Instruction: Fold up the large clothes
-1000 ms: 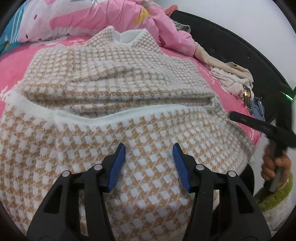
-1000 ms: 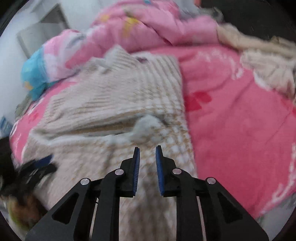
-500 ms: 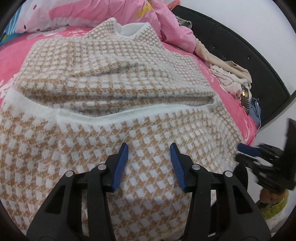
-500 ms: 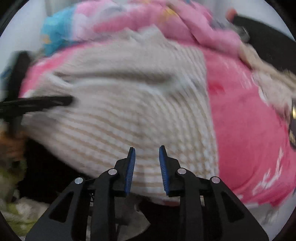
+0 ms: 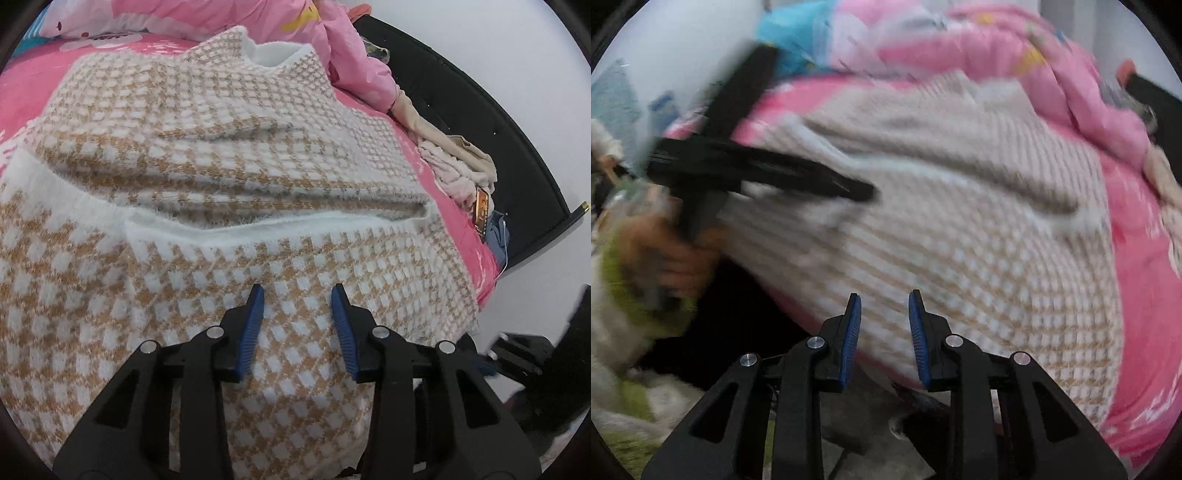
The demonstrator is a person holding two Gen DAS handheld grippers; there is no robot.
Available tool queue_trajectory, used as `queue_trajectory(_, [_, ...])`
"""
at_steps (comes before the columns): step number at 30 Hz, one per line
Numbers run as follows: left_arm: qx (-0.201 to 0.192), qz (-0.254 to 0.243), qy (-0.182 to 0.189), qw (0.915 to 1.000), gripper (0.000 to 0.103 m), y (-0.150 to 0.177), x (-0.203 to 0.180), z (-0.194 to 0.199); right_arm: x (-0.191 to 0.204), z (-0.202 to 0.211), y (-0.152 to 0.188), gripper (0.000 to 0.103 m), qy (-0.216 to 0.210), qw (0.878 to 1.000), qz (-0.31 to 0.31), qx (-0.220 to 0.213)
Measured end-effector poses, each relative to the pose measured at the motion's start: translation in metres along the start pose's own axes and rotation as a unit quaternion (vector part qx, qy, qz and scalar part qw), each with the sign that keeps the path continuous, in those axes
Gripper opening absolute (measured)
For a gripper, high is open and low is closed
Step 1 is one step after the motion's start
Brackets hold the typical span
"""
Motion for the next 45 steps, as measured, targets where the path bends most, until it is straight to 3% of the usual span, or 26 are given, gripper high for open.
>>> queue_trajectory(5, [0.003,0.003,-0.002,1.0000,0.036,0.001,0.002,-0.001,0.007,-0.069,0.027,0.026,0.022,0.998,0.014,0.048])
queue_trajectory(8, [-0.001,0.003,0.004,1.0000,0.035,0.000,0.004,0.002,0.007,-0.052,0.014,0.026,0.028,0.998,0.009,0.047])
queue_trajectory(12, [-0.003,0.006,0.010,0.9999,0.035,-0.001,0.005,0.003,0.028,-0.015,0.004,0.026,0.013,1.000,0.015,0.004])
queue_trajectory(15, [-0.012,0.007,0.014,0.9998,0.034,-0.002,0.003,0.010,0.018,-0.047,0.015,0.027,0.038,0.999,0.013,0.030])
queue_trajectory(16, [-0.017,0.010,0.013,0.9997,0.034,-0.002,0.004,0.016,0.016,-0.061,0.021,0.027,0.025,0.999,0.001,0.033])
queue_trajectory(19, [-0.045,-0.004,0.016,0.9989,0.043,-0.003,-0.002,0.048,0.012,-0.053,0.017,0.027,0.002,0.999,-0.025,0.026])
queue_trajectory(22, [-0.060,-0.048,0.013,0.9970,0.058,0.016,-0.011,0.080,0.003,-0.048,0.015,0.027,-0.022,0.998,-0.048,0.024])
queue_trajectory(25, [-0.033,-0.072,-0.009,0.9968,0.063,0.045,-0.008,0.084,-0.005,-0.044,0.001,0.029,-0.034,0.997,-0.068,0.018])
queue_trajectory(27, [-0.006,-0.086,-0.046,0.9952,0.063,0.068,0.003,0.075,-0.010,-0.034,-0.009,0.031,-0.026,0.998,-0.059,-0.007])
queue_trajectory(30, [0.012,-0.085,-0.086,0.9926,0.063,0.083,0.019,0.059,-0.026,-0.040,-0.015,0.042,-0.004,0.998,-0.067,-0.016])
queue_trajectory(33, [0.015,-0.092,-0.099,0.9907,0.063,0.081,0.017,0.055,-0.033,-0.064,-0.007,0.042,-0.012,0.998,-0.068,0.000])
queue_trajectory(36, [0.015,-0.086,-0.091,0.9921,0.063,0.075,0.012,0.066,-0.030,-0.053,-0.013,0.042,-0.010,0.998,-0.059,0.003])
queue_trajectory(40, [-0.041,-0.084,-0.073,0.9930,0.063,0.043,0.007,0.095,-0.054,-0.021,-0.032,0.055,0.006,0.995,-0.089,-0.038])
queue_trajectory(42, [-0.062,-0.074,-0.094,0.9909,0.065,0.026,0.020,0.101,-0.075,-0.009,-0.027,0.057,0.024,0.992,-0.118,-0.050])
queue_trajectory(45, [-0.089,-0.026,-0.132,0.9869,0.066,0.005,0.061,0.101,-0.125,-0.022,-0.006,0.057,0.064,0.981,-0.181,-0.031])
Point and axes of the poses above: each gripper's, at about its wrist camera, not at the fingertips, and z roughly against the way its jaws point, x to its left, y to its underside, the point moved 10 cm from there along -z, roughly the way its jaws point, and after that the axes turned 4 degrees about -x, right-handed, at the moved point
